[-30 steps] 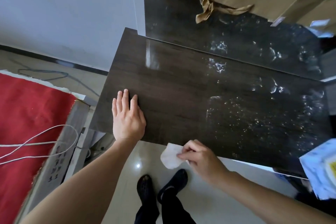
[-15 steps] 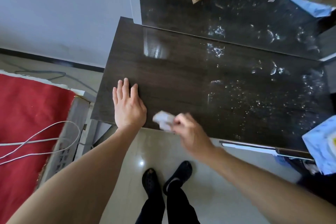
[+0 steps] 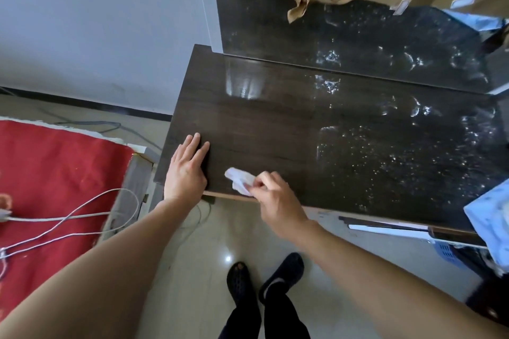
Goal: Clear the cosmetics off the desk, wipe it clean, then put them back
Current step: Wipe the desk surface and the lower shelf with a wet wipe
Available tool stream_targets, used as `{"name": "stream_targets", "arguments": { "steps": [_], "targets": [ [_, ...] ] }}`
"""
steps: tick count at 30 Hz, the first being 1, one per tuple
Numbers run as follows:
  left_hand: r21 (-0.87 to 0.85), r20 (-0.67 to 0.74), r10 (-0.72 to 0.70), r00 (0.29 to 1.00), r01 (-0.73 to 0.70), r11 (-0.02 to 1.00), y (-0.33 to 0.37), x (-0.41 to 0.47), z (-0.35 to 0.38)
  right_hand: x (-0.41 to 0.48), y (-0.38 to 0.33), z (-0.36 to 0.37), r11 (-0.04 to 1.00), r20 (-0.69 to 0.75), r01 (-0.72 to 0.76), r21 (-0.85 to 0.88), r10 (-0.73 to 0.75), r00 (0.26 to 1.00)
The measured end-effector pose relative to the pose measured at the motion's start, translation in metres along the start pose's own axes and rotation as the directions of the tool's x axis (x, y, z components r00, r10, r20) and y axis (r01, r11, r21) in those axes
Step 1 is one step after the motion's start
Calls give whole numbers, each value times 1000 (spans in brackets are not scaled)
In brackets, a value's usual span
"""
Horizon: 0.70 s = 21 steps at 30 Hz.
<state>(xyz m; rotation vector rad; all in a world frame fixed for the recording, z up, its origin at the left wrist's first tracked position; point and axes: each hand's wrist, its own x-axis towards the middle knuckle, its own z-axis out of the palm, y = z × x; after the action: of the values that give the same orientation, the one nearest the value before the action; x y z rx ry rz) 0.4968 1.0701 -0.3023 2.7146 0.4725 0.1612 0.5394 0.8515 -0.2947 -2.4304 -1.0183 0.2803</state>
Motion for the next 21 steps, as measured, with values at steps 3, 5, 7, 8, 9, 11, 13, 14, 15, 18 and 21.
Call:
{"name": "stream_targets", "arguments": {
  "steps": [3,5,7,8,9,11,13,14,15,18,21],
  "targets": [
    [25,8,-78,997,78,997,15,-9,-2,-58,4,-6,997,196,12,82,-28,980],
    [23,18,-132,991,132,991,35,-9,-2,-78,12,-24,988,282,-89,130,49,958],
    [4,2,-100,995,100,995,62,-7,2,-74,21,-55,974,212,-149,172,111,971],
    [-10,-3,-83,997,82,997,78,-5,7,-65,27,-75,971,148,-163,175,138,979],
    [-29,2,-82,997,82,996,94,-2,12,-51,37,-96,973,61,-174,152,166,984],
    [-53,23,-130,991,131,990,120,4,23,-16,68,-134,974,-142,-218,58,224,964],
    [-26,29,-193,981,193,981,134,8,36,25,109,-166,952,-326,-305,-5,286,901],
    [9,28,-203,979,203,979,137,8,42,46,130,-177,939,-389,-345,-8,315,866],
    [48,29,-203,979,201,978,137,8,47,66,149,-185,920,-431,-393,-1,354,830],
    [115,12,-199,980,196,974,137,9,55,118,195,-182,843,-450,-535,48,496,743],
    [144,-5,-197,980,196,970,139,9,57,149,208,-154,799,-399,-589,121,582,708]
  ]
}}
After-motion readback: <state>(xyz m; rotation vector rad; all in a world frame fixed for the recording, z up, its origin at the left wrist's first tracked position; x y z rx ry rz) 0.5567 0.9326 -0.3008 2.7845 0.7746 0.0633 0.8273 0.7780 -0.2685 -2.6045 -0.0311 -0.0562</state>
